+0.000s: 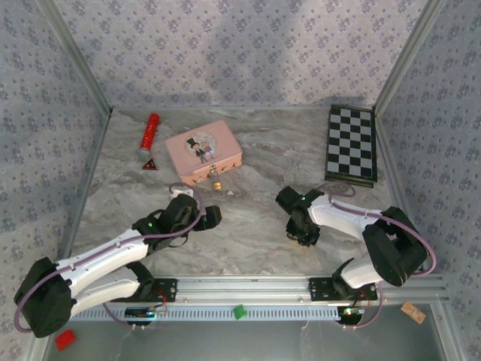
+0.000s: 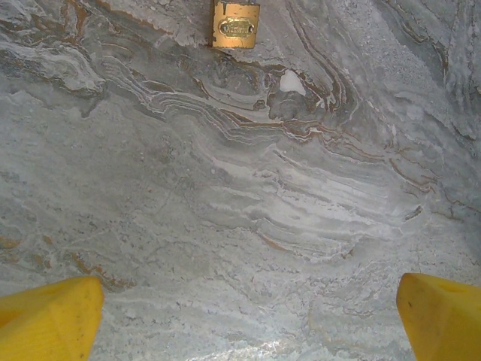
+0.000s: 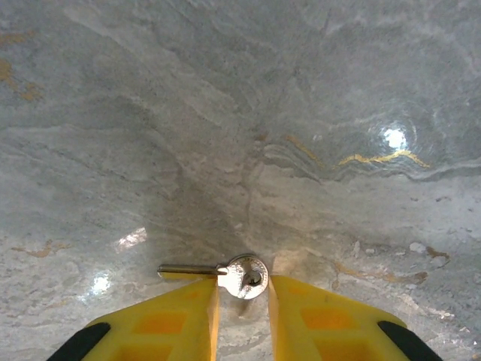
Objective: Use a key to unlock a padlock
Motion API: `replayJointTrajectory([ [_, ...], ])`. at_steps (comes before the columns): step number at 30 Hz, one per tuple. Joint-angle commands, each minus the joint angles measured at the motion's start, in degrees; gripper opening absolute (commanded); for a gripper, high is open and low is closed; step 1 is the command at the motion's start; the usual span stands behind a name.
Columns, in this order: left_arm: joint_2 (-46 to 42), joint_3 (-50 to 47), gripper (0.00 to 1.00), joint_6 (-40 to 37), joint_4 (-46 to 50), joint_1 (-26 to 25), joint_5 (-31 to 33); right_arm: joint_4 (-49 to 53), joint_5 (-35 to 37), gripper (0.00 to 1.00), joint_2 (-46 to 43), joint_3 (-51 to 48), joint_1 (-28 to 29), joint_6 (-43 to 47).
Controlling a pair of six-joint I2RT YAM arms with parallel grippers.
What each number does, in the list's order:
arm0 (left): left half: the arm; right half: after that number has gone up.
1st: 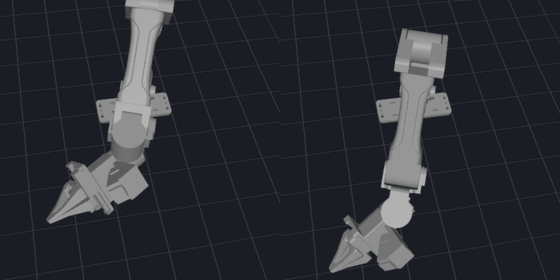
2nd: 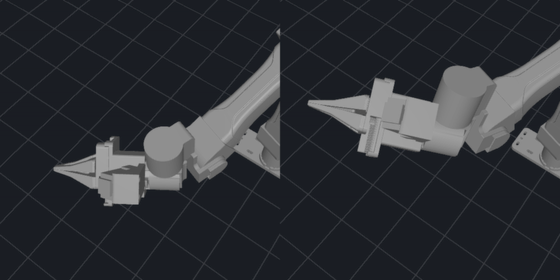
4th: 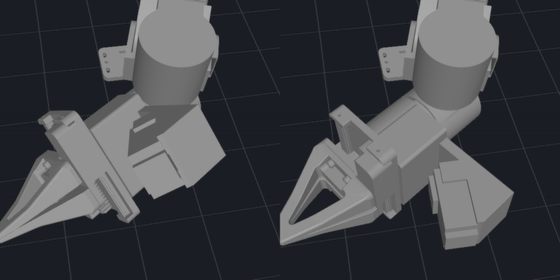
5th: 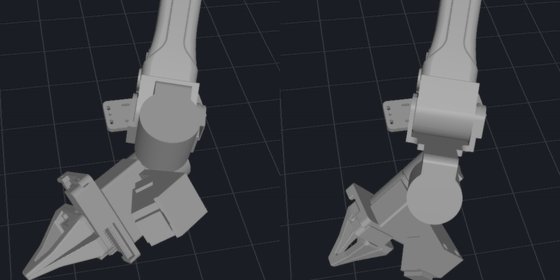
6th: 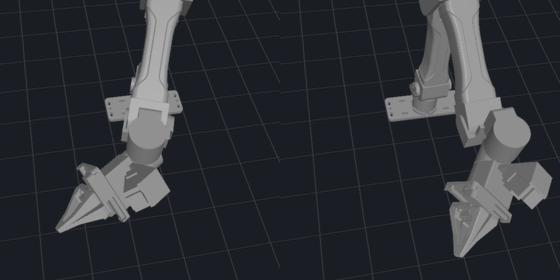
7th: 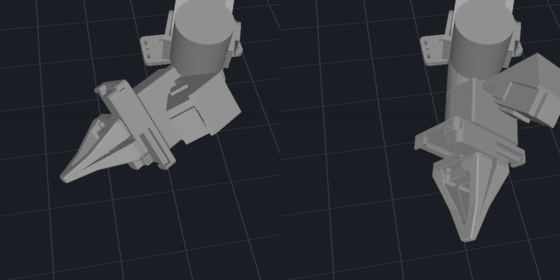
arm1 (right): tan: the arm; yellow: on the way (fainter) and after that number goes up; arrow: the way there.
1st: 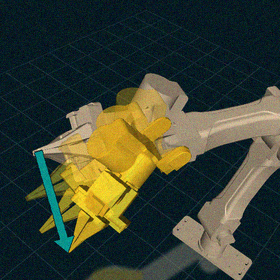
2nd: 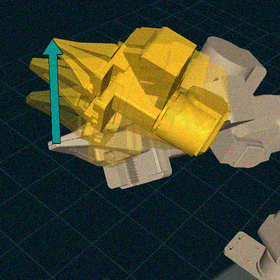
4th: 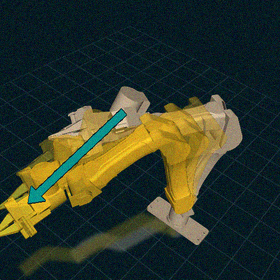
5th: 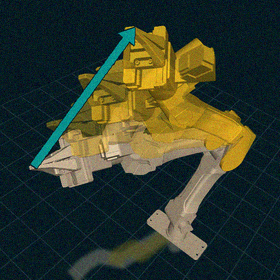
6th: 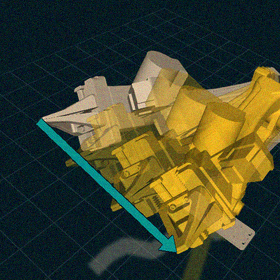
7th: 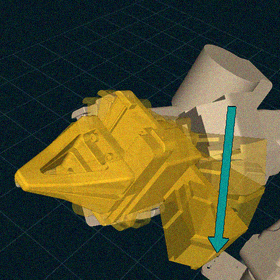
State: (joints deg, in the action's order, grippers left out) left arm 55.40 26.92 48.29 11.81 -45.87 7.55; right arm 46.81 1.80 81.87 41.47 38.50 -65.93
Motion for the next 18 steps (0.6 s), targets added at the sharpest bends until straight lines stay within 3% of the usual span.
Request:
replayJointTrajectory([
  [1, -0.64, 0.26, 1.0, -0.45, -0.29, -0.42, 0.62, 0.49, 1.54, 0.23, 0.66, -0.96, -0.27, 0.71],
  [18, 0.94, 2.45, 1.0, -1.4, 0.36, -0.4, 0.65, 1.81, 2.55, 0.0, -3.86, 0.88, 0.13, 4.88],
])
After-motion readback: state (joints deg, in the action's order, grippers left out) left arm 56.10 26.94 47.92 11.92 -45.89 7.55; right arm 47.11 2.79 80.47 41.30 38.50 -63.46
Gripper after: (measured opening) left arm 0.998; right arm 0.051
